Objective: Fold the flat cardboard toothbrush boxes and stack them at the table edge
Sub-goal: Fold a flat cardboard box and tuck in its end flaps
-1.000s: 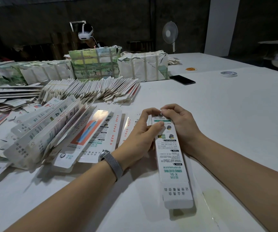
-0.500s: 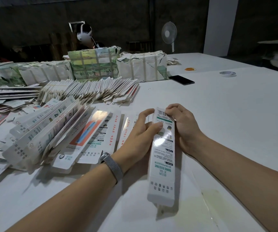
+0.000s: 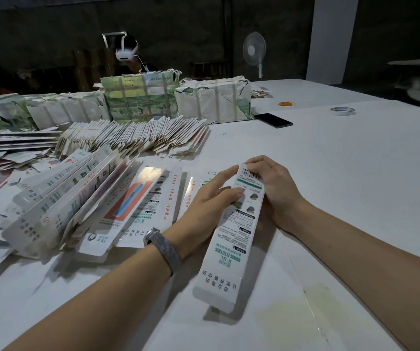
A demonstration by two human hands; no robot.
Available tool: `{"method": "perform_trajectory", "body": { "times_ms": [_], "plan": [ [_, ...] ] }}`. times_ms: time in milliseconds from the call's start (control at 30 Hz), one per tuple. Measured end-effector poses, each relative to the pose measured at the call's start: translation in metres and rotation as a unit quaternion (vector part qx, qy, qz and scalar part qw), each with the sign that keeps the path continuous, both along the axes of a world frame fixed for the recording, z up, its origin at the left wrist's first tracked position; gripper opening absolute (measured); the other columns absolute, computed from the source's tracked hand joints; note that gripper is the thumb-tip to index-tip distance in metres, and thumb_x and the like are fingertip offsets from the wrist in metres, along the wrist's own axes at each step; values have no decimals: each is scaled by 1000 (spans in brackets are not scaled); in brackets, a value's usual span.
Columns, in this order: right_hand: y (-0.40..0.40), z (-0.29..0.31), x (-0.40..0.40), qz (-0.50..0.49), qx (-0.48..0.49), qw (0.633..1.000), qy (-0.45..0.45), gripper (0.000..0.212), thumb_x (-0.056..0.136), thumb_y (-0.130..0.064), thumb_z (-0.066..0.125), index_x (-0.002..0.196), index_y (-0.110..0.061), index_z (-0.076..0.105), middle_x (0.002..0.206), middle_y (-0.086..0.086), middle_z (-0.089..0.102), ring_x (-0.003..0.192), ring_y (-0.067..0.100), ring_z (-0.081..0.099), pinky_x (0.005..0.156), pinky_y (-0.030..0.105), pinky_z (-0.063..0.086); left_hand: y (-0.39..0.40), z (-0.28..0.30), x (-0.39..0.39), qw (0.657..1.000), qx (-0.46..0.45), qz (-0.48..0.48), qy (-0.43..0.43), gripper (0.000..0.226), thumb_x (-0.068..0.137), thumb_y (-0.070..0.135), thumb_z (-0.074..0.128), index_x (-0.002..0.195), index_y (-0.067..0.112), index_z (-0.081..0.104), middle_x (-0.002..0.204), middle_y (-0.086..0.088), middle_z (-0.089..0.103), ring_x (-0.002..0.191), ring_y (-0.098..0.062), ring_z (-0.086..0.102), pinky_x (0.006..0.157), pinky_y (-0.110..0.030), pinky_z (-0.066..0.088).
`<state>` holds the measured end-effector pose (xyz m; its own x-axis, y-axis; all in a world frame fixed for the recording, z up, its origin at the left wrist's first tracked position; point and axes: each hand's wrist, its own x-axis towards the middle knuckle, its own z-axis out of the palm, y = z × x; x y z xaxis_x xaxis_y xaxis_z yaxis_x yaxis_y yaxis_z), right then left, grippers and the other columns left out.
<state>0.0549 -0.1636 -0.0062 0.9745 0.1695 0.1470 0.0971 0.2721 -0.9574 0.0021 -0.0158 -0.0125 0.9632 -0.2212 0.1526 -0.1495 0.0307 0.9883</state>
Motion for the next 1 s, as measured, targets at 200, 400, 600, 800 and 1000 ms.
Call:
{"method": "perform_trajectory", "body": {
  "times_ms": [200, 400, 600, 800, 1000],
  "plan": [
    [0, 0, 0, -38, -13, 999, -11, 25, 96, -10, 53, 73, -16, 59, 61, 1, 64, 53, 14, 62, 49, 24, 51, 1, 2, -1, 1000, 10, -4, -2, 44, 102, 4, 49, 143, 19, 50, 107, -15, 75, 85, -16, 71, 74, -28, 59],
    [2, 1, 0, -41, 5, 999, -14, 24, 96, -5, 51, 75, -15, 59, 60, -1, 63, 52, 12, 59, 49, 21, 49, 1, 3, -2, 1000, 10, 6, 0, 45, 101, 2, 49, 143, 18, 50, 107, -18, 74, 82, -16, 71, 71, -27, 58],
    [0, 2, -2, -23, -1, 999, -23, 27, 97, -5, 49, 75, -16, 59, 61, 0, 62, 54, 13, 59, 51, 23, 49, 1, 2, -3, 1000, 4, -1, 4, 43, 102, 5, 49, 143, 19, 48, 99, -11, 75, 80, -16, 71, 67, -27, 57],
    [0, 1, -5, 5, -15, 999, -51, 29, 103, -17, 44, 79, -16, 60, 67, 0, 62, 59, 13, 62, 55, 27, 50, 0, 0, -1, 1000, -3, -1, -7, 58, 87, 23, 56, 144, 24, 45, 102, -7, 77, 84, -16, 72, 70, -28, 57],
    [3, -2, -8, 35, -67, 994, -82, 29, 95, -37, 43, 88, -18, 63, 79, 5, 66, 70, 16, 66, 62, 33, 53, 0, -2, 4, 1000, -13, -2, -25, 66, 80, 15, 49, 143, 32, 42, 103, 6, 77, 86, -13, 73, 69, -27, 58]
  ]
}}
